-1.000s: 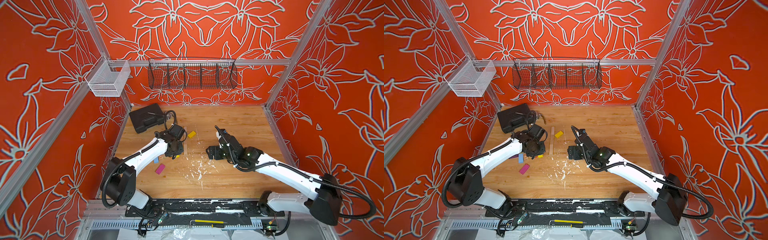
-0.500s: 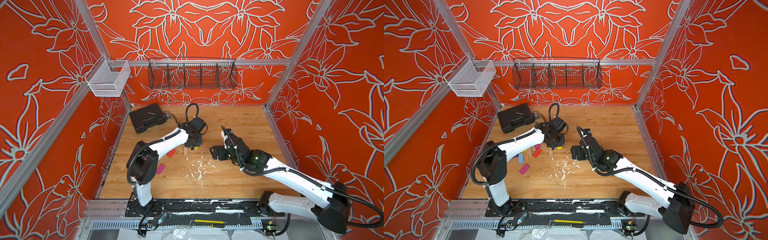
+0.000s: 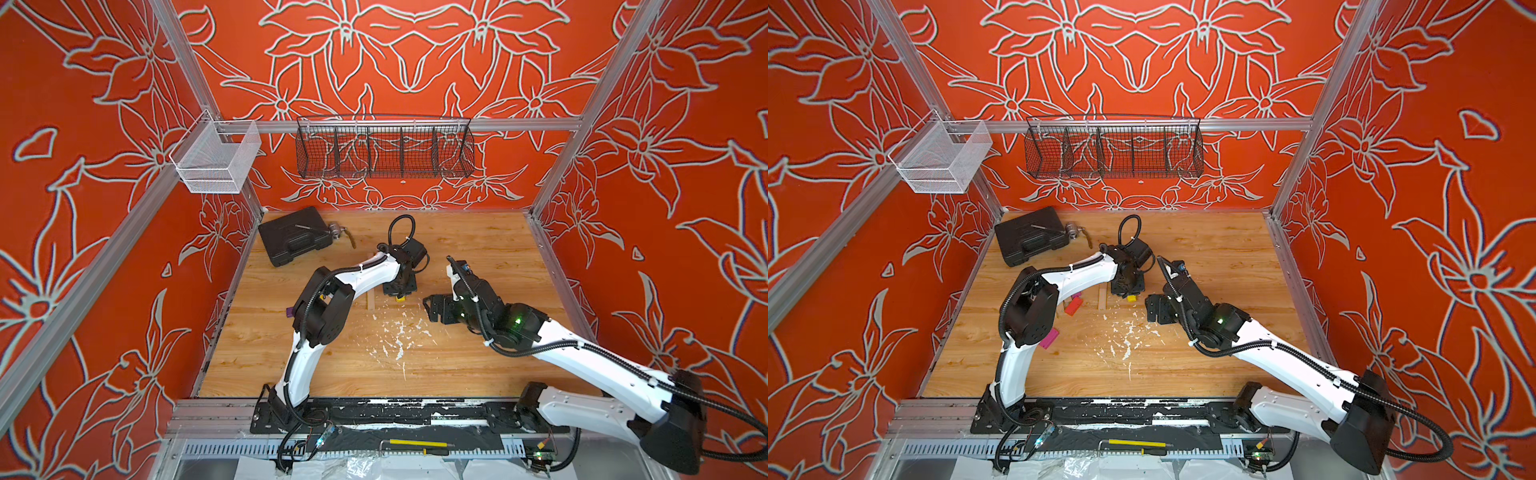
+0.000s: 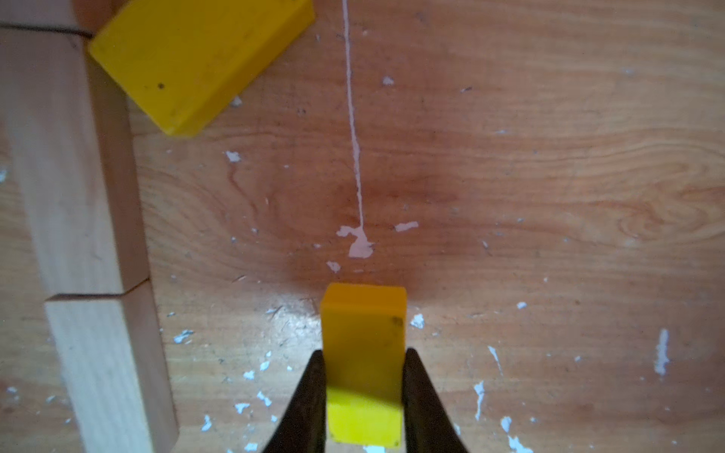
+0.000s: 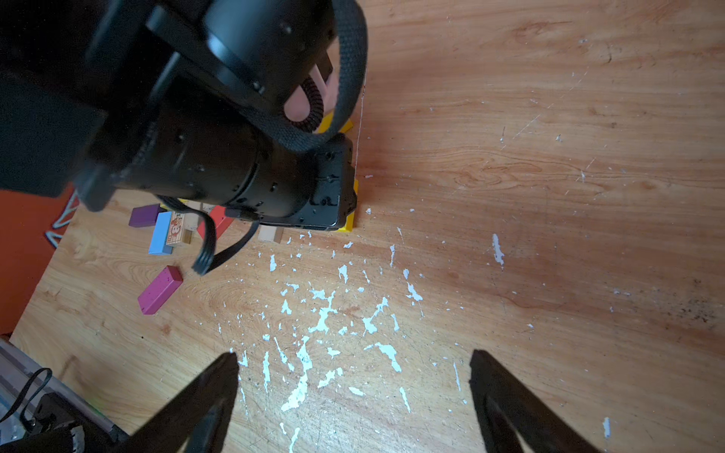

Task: Assemble the letter k with building blocks
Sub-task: Place the building block at the center of the board, then pick up the building block from the center of the board.

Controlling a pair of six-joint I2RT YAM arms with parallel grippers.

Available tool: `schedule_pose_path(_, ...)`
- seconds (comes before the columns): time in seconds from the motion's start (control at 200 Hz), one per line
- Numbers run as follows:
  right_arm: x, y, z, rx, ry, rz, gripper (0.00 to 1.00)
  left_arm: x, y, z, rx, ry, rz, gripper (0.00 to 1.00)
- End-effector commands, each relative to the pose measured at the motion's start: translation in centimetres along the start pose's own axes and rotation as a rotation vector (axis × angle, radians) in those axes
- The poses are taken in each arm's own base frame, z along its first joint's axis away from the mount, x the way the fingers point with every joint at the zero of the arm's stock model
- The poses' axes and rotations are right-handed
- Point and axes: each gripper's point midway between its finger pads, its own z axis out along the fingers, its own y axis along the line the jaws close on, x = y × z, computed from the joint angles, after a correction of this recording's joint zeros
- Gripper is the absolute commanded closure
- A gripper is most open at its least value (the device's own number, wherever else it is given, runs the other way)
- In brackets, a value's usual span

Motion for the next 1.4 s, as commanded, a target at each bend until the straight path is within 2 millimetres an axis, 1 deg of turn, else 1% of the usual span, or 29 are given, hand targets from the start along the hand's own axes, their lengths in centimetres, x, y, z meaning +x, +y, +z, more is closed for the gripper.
schedule_pose_path(0.0,0.3,-0.5,-0.3,0.022,-0.003,-0.008,0.06,0.3,0.1,0.8,-0.022,0.021,0.002,0.81)
schedule_pose_path(0.105,0.3,-0.6,-0.4,0.027,0.003,-0.013,0.06,0.3,-0.1,1.2,-0.014,0.023,0.004,0.75)
schedule_pose_path(0.245,0.2,-0.6,-0.5,0.028,0.003,-0.008,0.06,0.1,-0.5,0.8,0.005,0.014,0.018,0.69)
schedule_pose_path(0.355,-0.1,-0.4,-0.6,0.023,-0.002,-0.008,0.06,-0.3,-0.6,0.0,0.017,-0.005,0.029,0.64)
schedule_pose_path(0.455,-0.4,-0.2,-0.7,0.023,-0.004,-0.011,0.06,-0.8,-0.8,-1.4,0.035,-0.030,0.033,0.61)
schedule_pose_path(0.565,-0.8,-0.2,-0.8,0.038,-0.002,-0.014,0.06,-1.4,-0.9,-3.9,0.075,-0.076,0.037,0.60)
schedule_pose_path(0.616,-1.0,-0.3,-1.0,0.054,0.001,-0.012,0.06,-1.7,-1.0,-5.4,0.098,-0.103,0.042,0.59)
schedule_pose_path(0.696,-1.3,-0.4,-1.1,0.071,0.003,-0.014,0.07,-2.1,-0.5,-8.2,0.129,-0.167,0.049,0.59)
schedule_pose_path(0.796,-1.8,-0.2,-1.2,0.082,0.001,-0.023,0.07,-2.4,0.8,-12.2,0.169,-0.259,0.058,0.58)
schedule_pose_path(0.896,-2.3,0.1,-0.8,0.086,0.001,-0.036,0.07,-2.0,2.8,-16.3,0.198,-0.358,0.085,0.57)
schedule_pose_path(0.941,-2.5,0.4,-0.5,0.087,0.004,-0.043,0.07,-1.6,3.7,-18.0,0.212,-0.403,0.109,0.56)
schedule_pose_path(1.026,-2.6,1.0,0.5,0.089,0.029,-0.058,0.07,-0.4,5.3,-21.2,0.247,-0.484,0.175,0.51)
schedule_pose_path(1.131,-2.6,2.0,2.3,0.088,0.079,-0.081,0.08,1.8,6.8,-23.9,0.298,-0.551,0.299,0.43)
schedule_pose_path(1.171,-2.5,2.2,3.1,0.092,0.103,-0.092,0.08,2.6,7.4,-24.5,0.307,-0.571,0.345,0.40)
schedule_pose_path(1.241,-2.5,2.5,4.6,0.100,0.137,-0.103,0.08,3.8,8.8,-25.4,0.296,-0.602,0.395,0.38)
schedule_pose_path(1.286,-2.3,2.6,5.8,0.100,0.168,-0.105,0.09,4.5,9.6,-25.8,0.284,-0.620,0.431,0.37)
schedule_pose_path(1.301,-2.3,2.5,6.3,0.103,0.182,-0.100,0.10,4.6,9.8,-25.6,0.275,-0.617,0.444,0.36)
schedule_pose_path(1.316,-2.3,2.5,6.6,0.103,0.188,-0.100,0.10,4.9,10.2,-26.4,0.281,-0.640,0.456,0.36)
schedule_pose_path(1.346,-2.1,2.4,7.6,0.109,0.215,-0.100,0.11,5.4,10.7,-26.6,0.273,-0.650,0.488,0.34)
schedule_pose_path(1.396,-1.9,2.3,8.7,0.119,0.249,-0.098,0.12,6.1,11.3,-26.7,0.261,-0.665,0.551,0.33)
